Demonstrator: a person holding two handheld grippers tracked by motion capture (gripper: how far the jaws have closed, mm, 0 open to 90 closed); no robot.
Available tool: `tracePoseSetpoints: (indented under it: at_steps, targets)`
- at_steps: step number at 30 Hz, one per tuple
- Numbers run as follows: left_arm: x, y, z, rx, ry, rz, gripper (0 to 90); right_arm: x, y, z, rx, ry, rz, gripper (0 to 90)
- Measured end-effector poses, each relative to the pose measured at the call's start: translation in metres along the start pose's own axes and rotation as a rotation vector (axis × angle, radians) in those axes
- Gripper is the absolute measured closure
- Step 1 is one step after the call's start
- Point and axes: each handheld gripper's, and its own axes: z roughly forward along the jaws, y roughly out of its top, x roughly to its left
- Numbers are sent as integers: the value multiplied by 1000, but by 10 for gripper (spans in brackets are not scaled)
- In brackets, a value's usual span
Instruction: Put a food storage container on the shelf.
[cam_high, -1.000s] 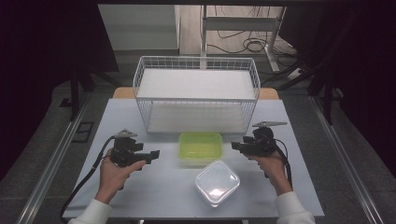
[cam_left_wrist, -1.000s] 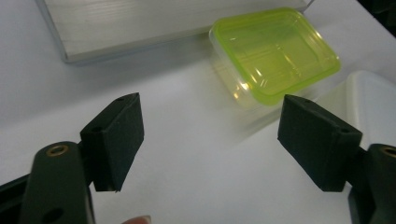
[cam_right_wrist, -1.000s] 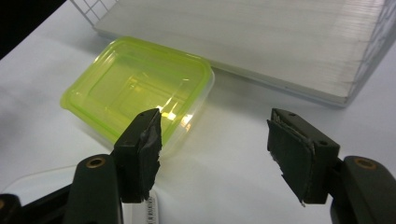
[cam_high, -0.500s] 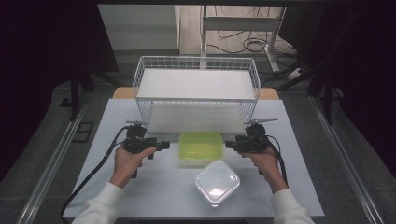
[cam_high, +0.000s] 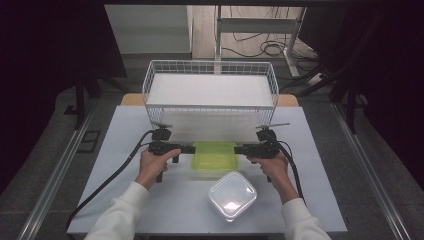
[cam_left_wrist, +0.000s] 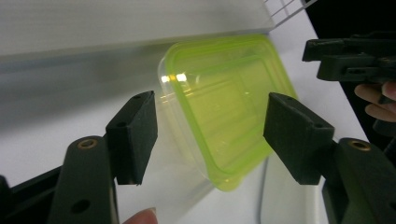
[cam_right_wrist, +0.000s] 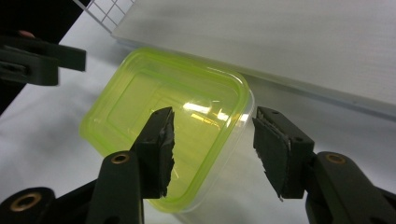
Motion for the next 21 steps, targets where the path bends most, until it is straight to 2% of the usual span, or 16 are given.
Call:
tracePoseSetpoints:
  at_steps: [5, 7, 17, 19, 21]
  targets:
    - [5, -1, 11, 22, -30, -25, 374, -2, -3, 12, 37, -4, 13, 507]
    - [7, -2, 15, 32, -44, -47, 382, -4, -5, 16, 48, 1, 27, 518]
    - [15, -3, 25, 60, -53, -51, 447, -14, -11, 22, 74, 27, 99, 568]
    - [19, -4, 30, 64, -72, -80, 471, -14, -11, 25, 78, 32, 106, 577]
    - [21, -6, 34, 78, -89, -75, 503, -16, -12, 27, 83, 46, 129, 600]
